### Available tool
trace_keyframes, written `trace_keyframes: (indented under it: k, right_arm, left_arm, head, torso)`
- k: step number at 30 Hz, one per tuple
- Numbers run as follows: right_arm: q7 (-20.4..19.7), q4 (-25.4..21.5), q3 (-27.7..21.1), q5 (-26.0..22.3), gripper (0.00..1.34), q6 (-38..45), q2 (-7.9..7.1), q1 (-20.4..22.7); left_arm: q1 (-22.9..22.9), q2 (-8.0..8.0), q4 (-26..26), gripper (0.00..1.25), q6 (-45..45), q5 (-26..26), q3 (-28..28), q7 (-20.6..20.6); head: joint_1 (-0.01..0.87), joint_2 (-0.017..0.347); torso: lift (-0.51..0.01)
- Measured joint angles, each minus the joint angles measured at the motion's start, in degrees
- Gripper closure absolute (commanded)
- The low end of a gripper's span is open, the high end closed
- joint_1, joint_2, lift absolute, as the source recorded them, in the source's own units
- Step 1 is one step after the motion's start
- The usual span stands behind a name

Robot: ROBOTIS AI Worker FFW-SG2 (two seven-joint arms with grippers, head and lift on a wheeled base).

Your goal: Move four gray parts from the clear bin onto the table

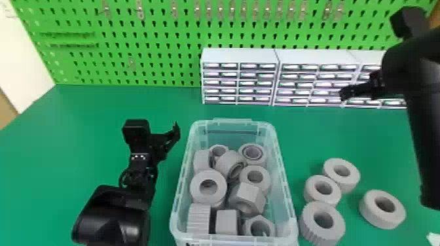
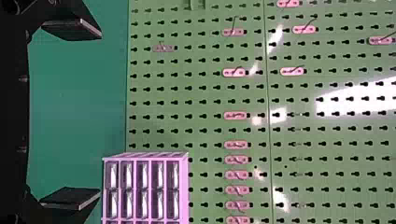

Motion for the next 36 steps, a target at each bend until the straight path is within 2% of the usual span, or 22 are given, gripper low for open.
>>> trace_keyframes:
  k: [6,8,10,12,13,14,16,18,20,28,36]
  right_arm:
    - [0.00,-1.74,-1.16,-4.17,0.37,-2.92,-0.29,0.08]
    - [0.00,-2.34,-2.23,-8.04,0.37,-4.81,-0.36,0.43]
    - [-0.40,-3.10,-3.92,-16.20,0.38,-8.26,-0.36,1.04]
    - [-5.83,-3.91,-6.30,-30.02,0.38,-13.91,-0.36,2.13]
    - [-10.29,-4.19,-7.54,-38.16,0.38,-16.80,-0.36,2.88]
    - [-13.45,-4.33,-8.34,-43.72,0.38,-18.53,-0.37,3.45]
    - [-18.93,-4.60,-9.71,-53.17,0.38,-21.31,-0.37,4.65]
    - [-21.61,-4.82,-10.46,-57.71,0.38,-22.71,-0.35,5.42]
    - [-23.74,-4.97,-11.09,-60.51,0.38,-23.95,-0.33,6.12]
    - [-32.28,-5.03,-12.27,-66.09,0.38,-31.01,-0.37,8.62]
    - [-39.83,-5.03,-12.36,-68.47,0.38,-38.68,-0.32,11.63]
  left_arm:
    - [-0.07,-0.01,0.02,0.10,-0.09,0.00,0.02,0.00]
    - [-0.17,-0.03,0.03,0.10,-0.11,0.00,-0.04,0.00]
    - [-0.24,-0.06,0.03,0.10,-0.13,0.00,-0.05,0.00]
    - [-0.26,-0.08,0.03,0.10,-0.18,0.00,0.01,0.00]
    - [-0.26,-0.08,0.04,0.10,-0.20,0.00,0.04,0.00]
    - [-0.25,-0.07,0.04,0.10,-0.22,0.00,0.07,0.00]
    - [-0.18,-0.05,0.04,0.10,-0.25,0.00,0.11,0.00]
    - [-0.14,-0.05,0.04,0.10,-0.26,0.00,0.13,0.00]
    - [-0.15,-0.06,0.08,0.10,-0.27,0.00,0.11,0.00]
    - [-0.19,-0.09,0.27,0.10,-0.27,0.00,0.08,0.00]
    - [-0.44,-0.09,0.39,0.10,-0.35,0.07,0.11,0.00]
  head:
    - [0.693,0.072]
    - [0.693,0.072]
    - [0.693,0.072]
    - [0.693,0.072]
    - [0.693,0.072]
    - [0.693,0.072]
    - [0.693,0.072]
    - [0.693,0.072]
    - [0.693,0.072]
    - [0.693,0.072]
    - [0.693,0.072]
  torso:
    - [-0.052]
    - [-0.052]
    - [-0.052]
    - [-0.052]
    - [-0.052]
    - [-0.052]
    - [-0.052]
    - [-0.052]
    - [-0.052]
    - [-0.052]
    - [-0.052]
